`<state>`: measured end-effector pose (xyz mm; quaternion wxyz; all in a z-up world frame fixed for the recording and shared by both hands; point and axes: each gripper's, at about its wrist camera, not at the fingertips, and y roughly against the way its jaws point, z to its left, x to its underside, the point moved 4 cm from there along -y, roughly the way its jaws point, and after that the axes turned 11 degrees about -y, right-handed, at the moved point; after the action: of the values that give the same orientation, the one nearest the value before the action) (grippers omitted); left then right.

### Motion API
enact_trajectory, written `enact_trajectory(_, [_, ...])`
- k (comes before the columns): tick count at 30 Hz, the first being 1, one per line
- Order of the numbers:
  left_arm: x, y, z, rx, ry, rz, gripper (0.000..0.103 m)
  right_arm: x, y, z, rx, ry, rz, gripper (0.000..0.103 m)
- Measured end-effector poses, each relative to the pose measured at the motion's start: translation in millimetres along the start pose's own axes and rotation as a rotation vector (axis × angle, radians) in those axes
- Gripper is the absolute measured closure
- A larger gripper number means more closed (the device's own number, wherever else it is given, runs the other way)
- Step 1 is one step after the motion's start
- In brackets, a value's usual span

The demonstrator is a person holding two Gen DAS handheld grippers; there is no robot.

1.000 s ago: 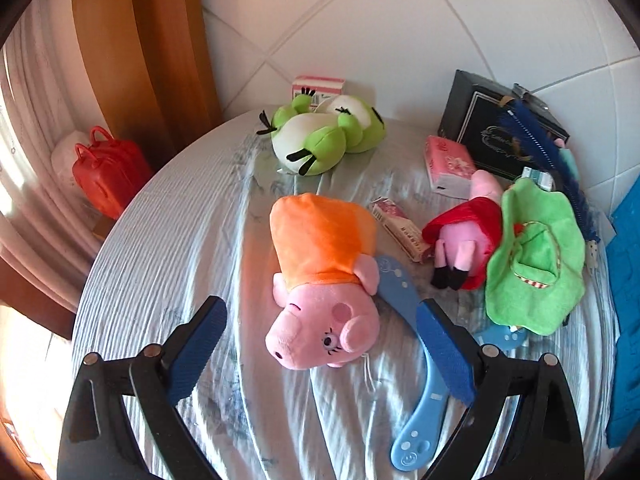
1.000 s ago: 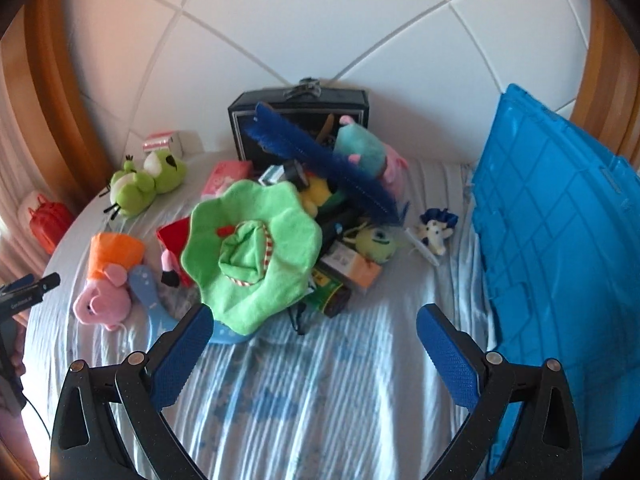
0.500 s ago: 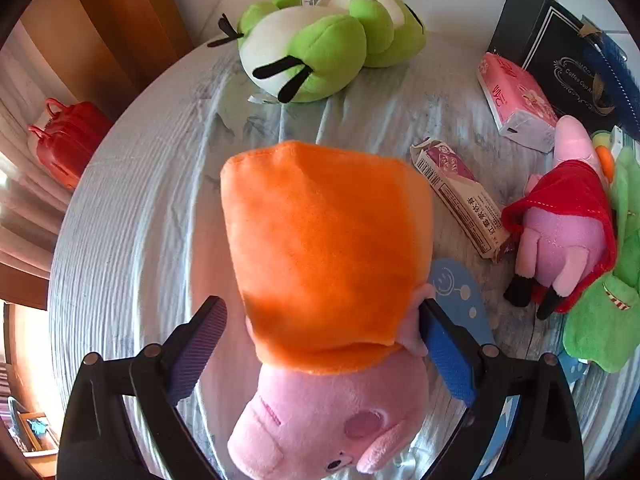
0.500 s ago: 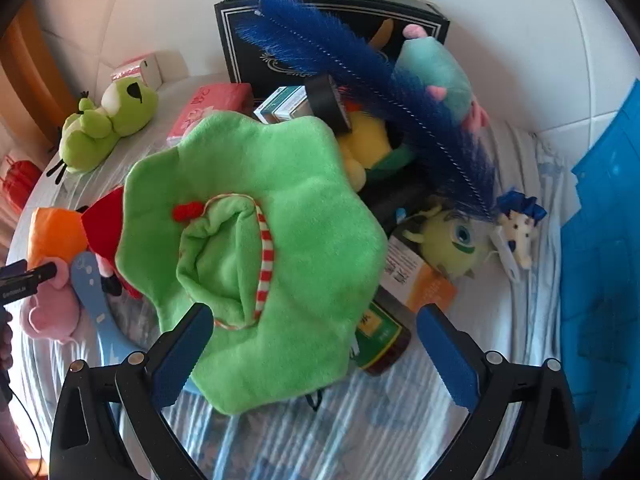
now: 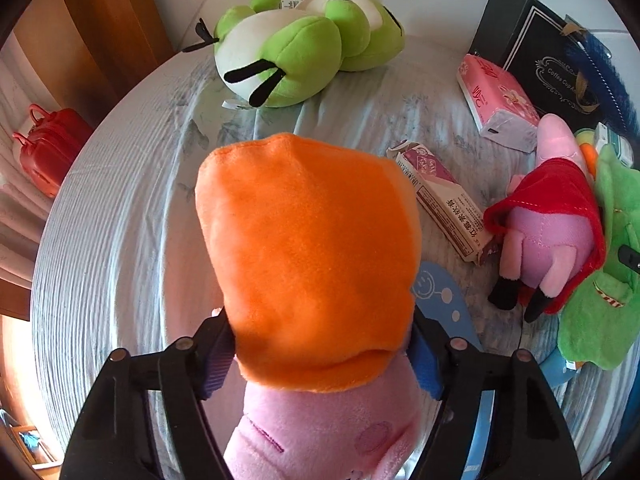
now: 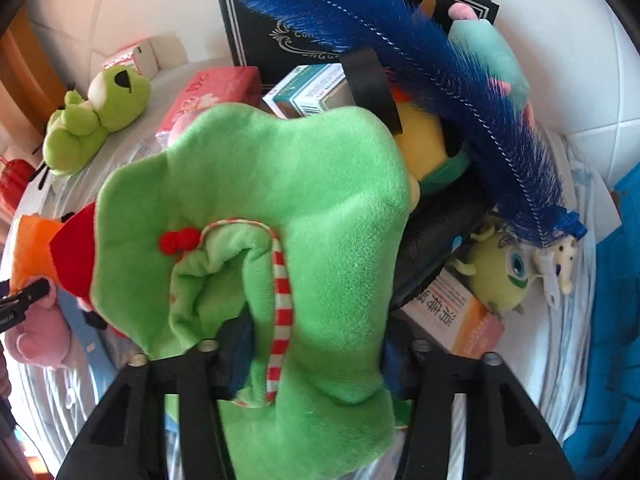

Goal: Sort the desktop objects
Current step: 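Carry both plushes over the blue crate and open both tools to drop them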

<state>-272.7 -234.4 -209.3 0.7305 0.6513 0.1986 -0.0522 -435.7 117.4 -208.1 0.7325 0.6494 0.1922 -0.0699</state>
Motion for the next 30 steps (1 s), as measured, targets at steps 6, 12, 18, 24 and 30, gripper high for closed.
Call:
enact_trajectory(6, [11.4,58.6,-6.8,-0.023,-0.017,-0.140,0.033,12.1,56.5,3.9,-0.050,0.039,-0.093,0.076])
enact_trajectory(12, [20.6,129.9,-22.6,-0.004,-0.023,-0.287,0.033,22.3,129.1,10.4,-0.097,0.039,-0.234,0.077])
enact_trajectory(18, [39.2,206.5,-40.7,-0.006,-0.066,-0.449,0.033,48.3,207.6,-0.3,-0.101,0.031,-0.380,0.077])
enact_trajectory(24, [57.3,272.5,-83.3,0.058,-0.137,-0.546,0.033,77.6,282.1,-30.8,-0.092,0.002,-0.500,0.077])
enact_trajectory(30, [64.1,314.1,-151.1,0.166,-0.226,-0.602,0.033,105.3,349.8,-74.4,-0.045,-0.040,-0.603,0.077])
